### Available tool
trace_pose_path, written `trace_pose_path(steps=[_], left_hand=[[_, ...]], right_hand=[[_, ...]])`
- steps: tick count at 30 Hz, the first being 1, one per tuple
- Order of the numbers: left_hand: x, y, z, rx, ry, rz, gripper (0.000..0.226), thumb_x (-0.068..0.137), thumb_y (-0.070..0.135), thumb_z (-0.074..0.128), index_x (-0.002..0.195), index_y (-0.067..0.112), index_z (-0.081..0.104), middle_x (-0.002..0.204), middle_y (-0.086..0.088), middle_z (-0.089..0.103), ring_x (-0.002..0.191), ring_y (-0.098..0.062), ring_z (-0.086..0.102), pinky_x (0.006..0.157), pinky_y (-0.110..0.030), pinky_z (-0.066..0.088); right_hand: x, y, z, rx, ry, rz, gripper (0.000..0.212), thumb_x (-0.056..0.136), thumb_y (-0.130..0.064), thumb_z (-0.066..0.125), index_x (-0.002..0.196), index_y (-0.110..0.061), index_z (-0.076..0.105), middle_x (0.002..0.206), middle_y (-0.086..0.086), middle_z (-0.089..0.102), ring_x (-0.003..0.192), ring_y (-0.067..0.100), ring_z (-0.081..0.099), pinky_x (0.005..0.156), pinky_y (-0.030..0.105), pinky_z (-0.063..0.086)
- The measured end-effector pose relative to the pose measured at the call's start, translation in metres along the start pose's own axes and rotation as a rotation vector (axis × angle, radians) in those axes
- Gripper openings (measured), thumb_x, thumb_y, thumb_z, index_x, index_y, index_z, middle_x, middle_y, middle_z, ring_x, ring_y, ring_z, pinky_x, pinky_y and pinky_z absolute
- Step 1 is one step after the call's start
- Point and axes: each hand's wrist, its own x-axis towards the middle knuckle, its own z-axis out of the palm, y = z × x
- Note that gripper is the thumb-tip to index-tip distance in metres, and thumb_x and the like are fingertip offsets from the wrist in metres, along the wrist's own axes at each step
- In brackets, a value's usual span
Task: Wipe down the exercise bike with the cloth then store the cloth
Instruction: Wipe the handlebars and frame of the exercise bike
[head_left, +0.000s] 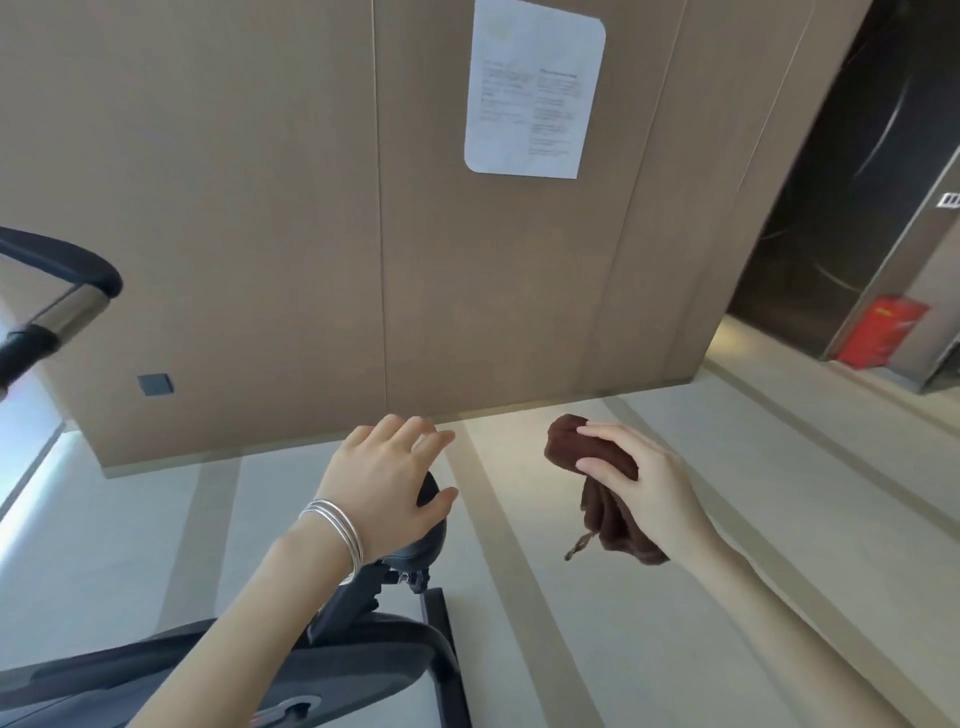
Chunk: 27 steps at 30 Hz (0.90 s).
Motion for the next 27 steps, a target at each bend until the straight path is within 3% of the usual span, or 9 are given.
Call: trace_pose_path(steps=[3,7,12,16,19,22,27], left_hand=[[0.033,0.012,0.017,-0.005,-0.005,0.024,0.053,0.080,0.047,0.058,0.125,0.021,0.055,0.114,0.001,0.061,0.102,-0.026,0.056,0.083,-0.034,0.046],[0.086,0.021,0.047,-0.001,-0.015,0.047,0.054,0.081,0.049,0.056,0.128,0.022,0.052,0.115,0.002,0.059,0.101,-0.025,0.055,0.083,-0.034,0.044],[0.158,0.011,0.080,-0.025,-0.027,0.011,0.055,0.082,0.048,0.057,0.129,0.020,0.051,0.117,0.000,0.059,0.102,-0.027,0.056,0.083,-0.034,0.045],[0.216,0.005,0.103,0.043,-0.026,0.042,0.054,0.080,0.048,0.057,0.126,0.020,0.054,0.113,0.000,0.061,0.100,-0.026,0.057,0.083,-0.035,0.046],[0.251,0.004,0.116,0.056,0.004,0.013,0.051,0.075,0.046,0.065,0.117,0.017,0.061,0.105,-0.002,0.065,0.097,-0.029,0.060,0.084,-0.039,0.051],[0.279,0.001,0.136,0.109,-0.008,-0.020,0.054,0.068,0.048,0.071,0.113,0.019,0.064,0.107,-0.004,0.068,0.103,-0.030,0.063,0.089,-0.046,0.052],[0.327,-0.006,0.175,0.170,-0.063,-0.169,0.061,0.070,0.051,0.070,0.122,0.020,0.060,0.120,-0.007,0.065,0.114,-0.032,0.058,0.097,-0.053,0.045]], right_hand=[[0.010,0.028,-0.004,0.038,0.052,0.048,0.031,0.085,-0.007,0.066,0.098,-0.035,0.062,0.096,-0.022,0.066,0.066,0.004,0.064,0.056,0.000,0.041],[0.047,0.063,-0.006,-0.009,0.053,0.051,0.032,0.082,-0.005,0.067,0.099,-0.032,0.065,0.107,-0.027,0.059,0.069,-0.005,0.063,0.059,-0.001,0.042],[0.125,0.099,-0.017,-0.129,0.026,0.032,0.029,0.080,-0.009,0.067,0.104,-0.024,0.068,0.113,-0.019,0.059,0.095,-0.005,0.056,0.081,-0.001,0.035],[0.175,0.134,-0.028,-0.162,0.028,0.031,0.027,0.082,-0.016,0.066,0.105,-0.030,0.066,0.120,-0.019,0.058,0.084,0.000,0.061,0.080,0.012,0.045],[0.205,0.166,-0.032,-0.144,-0.014,0.051,0.027,0.084,-0.015,0.065,0.106,-0.029,0.066,0.119,-0.019,0.058,0.092,-0.004,0.058,0.079,0.003,0.040],[0.240,0.199,-0.032,-0.136,-0.066,0.047,0.027,0.084,-0.016,0.064,0.107,-0.030,0.065,0.117,-0.024,0.056,0.093,-0.001,0.059,0.082,0.007,0.040],[0.314,0.256,-0.030,-0.066,-0.182,-0.013,0.026,0.085,-0.015,0.064,0.105,-0.031,0.065,0.114,-0.027,0.055,0.073,0.001,0.063,0.073,0.004,0.041]])
